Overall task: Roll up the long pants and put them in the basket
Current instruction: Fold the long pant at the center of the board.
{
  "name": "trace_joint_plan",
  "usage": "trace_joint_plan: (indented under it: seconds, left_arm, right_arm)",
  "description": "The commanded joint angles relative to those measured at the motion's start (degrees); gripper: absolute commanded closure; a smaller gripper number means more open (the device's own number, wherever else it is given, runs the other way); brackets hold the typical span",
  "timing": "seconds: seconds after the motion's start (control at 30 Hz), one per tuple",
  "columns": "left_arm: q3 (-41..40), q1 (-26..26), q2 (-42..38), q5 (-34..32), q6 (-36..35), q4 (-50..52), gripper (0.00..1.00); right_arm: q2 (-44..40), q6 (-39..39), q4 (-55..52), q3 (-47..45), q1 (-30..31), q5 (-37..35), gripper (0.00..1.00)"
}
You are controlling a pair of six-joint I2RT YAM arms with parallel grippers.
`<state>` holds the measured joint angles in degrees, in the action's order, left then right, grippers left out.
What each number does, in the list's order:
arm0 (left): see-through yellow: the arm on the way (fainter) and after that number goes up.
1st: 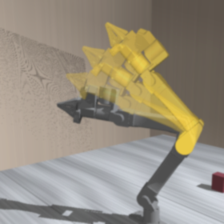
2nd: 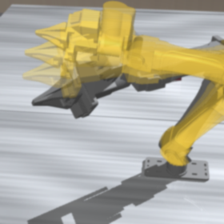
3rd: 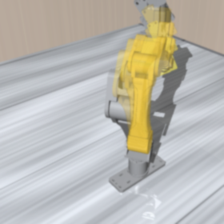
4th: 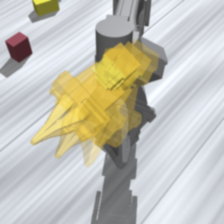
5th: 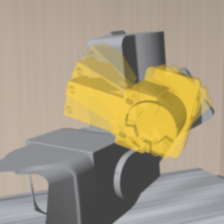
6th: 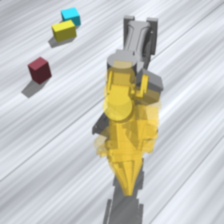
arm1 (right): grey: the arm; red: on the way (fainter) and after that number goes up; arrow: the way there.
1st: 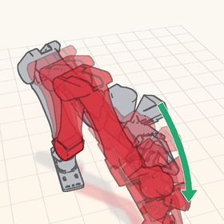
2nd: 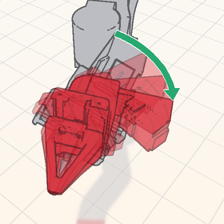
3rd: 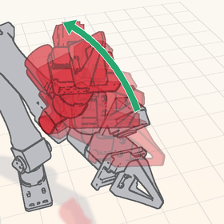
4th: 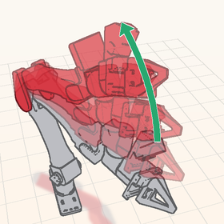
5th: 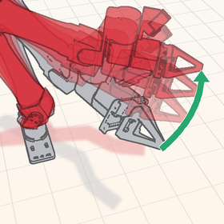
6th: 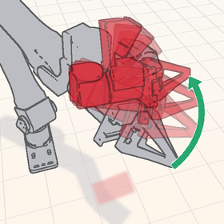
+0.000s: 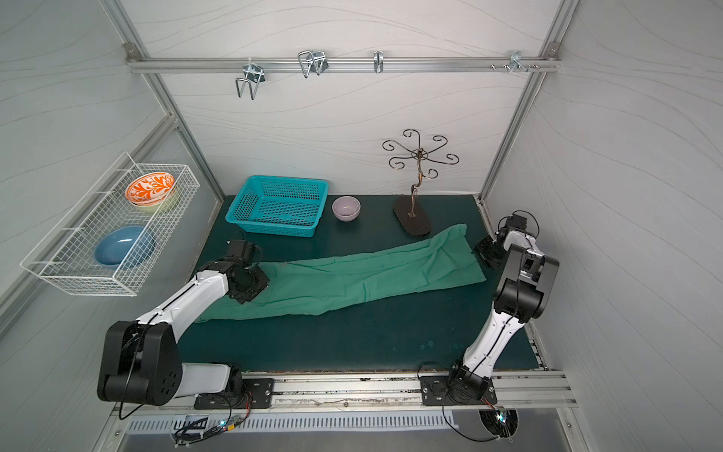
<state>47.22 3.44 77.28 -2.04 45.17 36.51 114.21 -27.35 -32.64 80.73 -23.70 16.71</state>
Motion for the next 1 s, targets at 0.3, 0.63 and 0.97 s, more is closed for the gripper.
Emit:
trace_joint_plan:
  seconds: [0.3,0.63,0.97]
  left_arm:
    - [0.24,0.08,-1.78,-0.6,-0.08,-0.08,0.72]
    - [1.71,-0.05,-1.86,-2.16,-0.96,2.5,0.72]
    - [2.08,-0.08,-1.94,-2.44,0.18,2.52,0.7]
  right_arm:
    - [3.16,1.48,-2.42,1.6,0.85,-1.24,0.66]
    - [1.33,0.47,-1.66,2.12,0.85,-0.06,1.0]
    - [-15.88,-2.89,-3.9,-2.36,-1.22,-6.63,1.0]
